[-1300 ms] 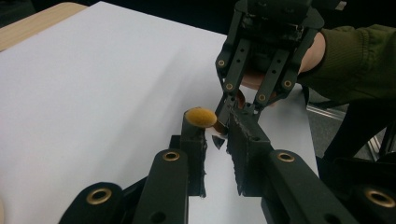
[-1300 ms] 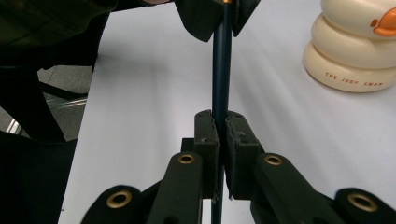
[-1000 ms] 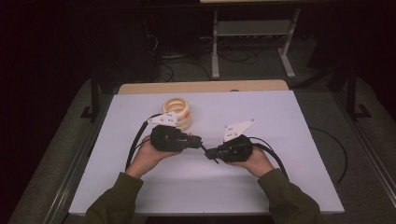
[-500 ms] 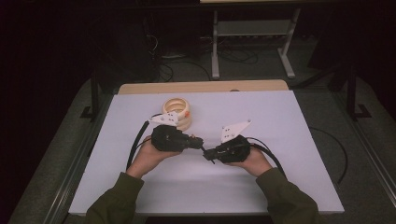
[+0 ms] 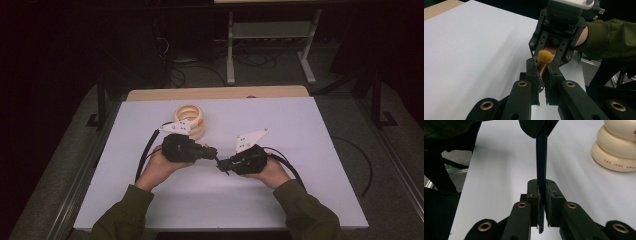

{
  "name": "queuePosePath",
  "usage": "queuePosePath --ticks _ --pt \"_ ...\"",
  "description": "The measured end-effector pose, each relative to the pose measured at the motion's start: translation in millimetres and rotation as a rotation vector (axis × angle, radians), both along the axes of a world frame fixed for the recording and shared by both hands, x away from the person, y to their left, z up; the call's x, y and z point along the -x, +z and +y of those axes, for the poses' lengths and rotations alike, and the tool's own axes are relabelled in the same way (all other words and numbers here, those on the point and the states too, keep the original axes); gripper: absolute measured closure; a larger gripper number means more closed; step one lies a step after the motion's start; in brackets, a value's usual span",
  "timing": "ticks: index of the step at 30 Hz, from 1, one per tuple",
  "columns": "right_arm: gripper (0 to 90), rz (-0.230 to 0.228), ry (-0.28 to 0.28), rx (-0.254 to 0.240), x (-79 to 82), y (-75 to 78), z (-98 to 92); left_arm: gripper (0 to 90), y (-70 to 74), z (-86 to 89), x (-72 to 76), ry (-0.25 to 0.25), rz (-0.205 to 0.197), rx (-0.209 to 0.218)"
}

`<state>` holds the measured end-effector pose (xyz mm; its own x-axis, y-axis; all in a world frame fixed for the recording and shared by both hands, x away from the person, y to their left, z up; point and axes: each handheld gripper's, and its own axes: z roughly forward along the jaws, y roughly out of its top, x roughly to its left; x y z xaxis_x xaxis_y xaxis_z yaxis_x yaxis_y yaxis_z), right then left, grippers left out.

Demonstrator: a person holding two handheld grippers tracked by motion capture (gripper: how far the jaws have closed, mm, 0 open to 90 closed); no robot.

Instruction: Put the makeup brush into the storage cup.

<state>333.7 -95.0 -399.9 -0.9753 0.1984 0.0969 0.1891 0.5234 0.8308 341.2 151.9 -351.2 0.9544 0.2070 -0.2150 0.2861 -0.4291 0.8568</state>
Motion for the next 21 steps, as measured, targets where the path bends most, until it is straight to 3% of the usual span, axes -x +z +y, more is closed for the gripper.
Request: queuePosePath --ticks 9,10,12,13,16,18,20,21 --pt "70.8 0.004 -0.015 0.001 -0.5 0.4 -1.0 83.6 0.7 0.0 0.8 0.000 0.005 -0.001" --pt "62.8 0.018 -0.019 0.003 -0.5 0.6 -1.5 83.6 0.9 0.2 0.8 0.000 0.004 -0.002" --pt "59.1 0.027 -0.024 0.001 -0.4 0.5 -1.6 83.6 1.6 0.9 0.9 0.002 -0.005 -0.009" --pt "51.2 0.040 -0.031 0.010 -0.3 0.5 -2.1 83.6 2.0 1.9 1.2 0.006 -0.012 -0.009" --pt "45.4 0.058 -0.040 0.015 0.4 0.6 -2.8 83.6 2.8 3.3 1.3 0.019 -0.015 -0.015" --pt "32.1 0.070 -0.067 0.027 1.8 2.3 -5.3 83.6 3.8 5.0 1.4 0.026 -0.017 -0.023" --pt "29.0 0.079 -0.078 0.029 2.3 2.9 -6.6 83.6 4.6 6.5 1.9 0.039 -0.020 -0.027" --pt "23.4 0.082 -0.104 0.034 3.7 4.4 -9.8 83.6 4.9 7.0 2.2 0.044 -0.017 -0.028"
